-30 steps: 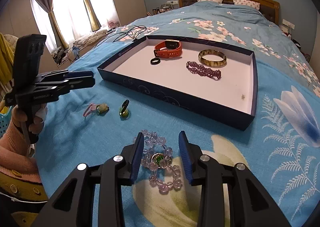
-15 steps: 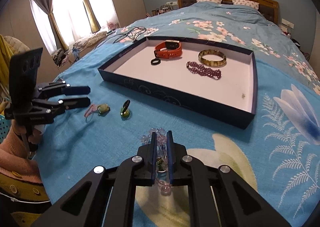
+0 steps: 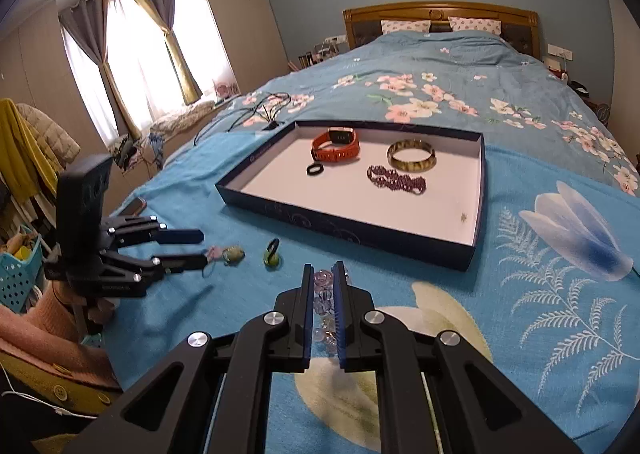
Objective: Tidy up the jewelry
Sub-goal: 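Grasp the pink hair tie with the left tool while the right tool grasps the crystal bracelet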
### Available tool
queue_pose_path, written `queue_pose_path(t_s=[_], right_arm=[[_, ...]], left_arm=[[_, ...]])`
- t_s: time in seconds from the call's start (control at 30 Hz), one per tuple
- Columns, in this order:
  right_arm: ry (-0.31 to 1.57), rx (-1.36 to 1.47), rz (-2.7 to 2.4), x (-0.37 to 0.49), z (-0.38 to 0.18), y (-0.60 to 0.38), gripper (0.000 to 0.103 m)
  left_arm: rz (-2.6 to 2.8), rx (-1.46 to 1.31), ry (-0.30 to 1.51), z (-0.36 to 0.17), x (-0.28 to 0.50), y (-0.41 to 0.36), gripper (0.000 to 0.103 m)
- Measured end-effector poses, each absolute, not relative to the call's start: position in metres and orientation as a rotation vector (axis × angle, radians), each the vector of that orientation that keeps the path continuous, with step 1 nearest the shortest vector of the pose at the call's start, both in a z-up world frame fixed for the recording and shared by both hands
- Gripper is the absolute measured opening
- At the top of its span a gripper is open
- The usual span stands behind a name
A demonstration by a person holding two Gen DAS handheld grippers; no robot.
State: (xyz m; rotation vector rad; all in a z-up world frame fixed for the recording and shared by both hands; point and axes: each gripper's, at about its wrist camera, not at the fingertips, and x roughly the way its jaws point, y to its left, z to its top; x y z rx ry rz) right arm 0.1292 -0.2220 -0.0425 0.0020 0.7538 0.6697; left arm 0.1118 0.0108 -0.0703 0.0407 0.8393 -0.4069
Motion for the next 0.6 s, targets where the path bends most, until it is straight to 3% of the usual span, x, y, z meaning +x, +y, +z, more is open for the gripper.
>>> queue_pose_path(t_s=[0.6], right_arm=[[0.686, 0.047, 0.694, 0.125, -0.026, -0.217, 0.008]], left_arm=[[-0.387, 0.059, 0.887, -0.079, 0.116, 0.007, 0.033]])
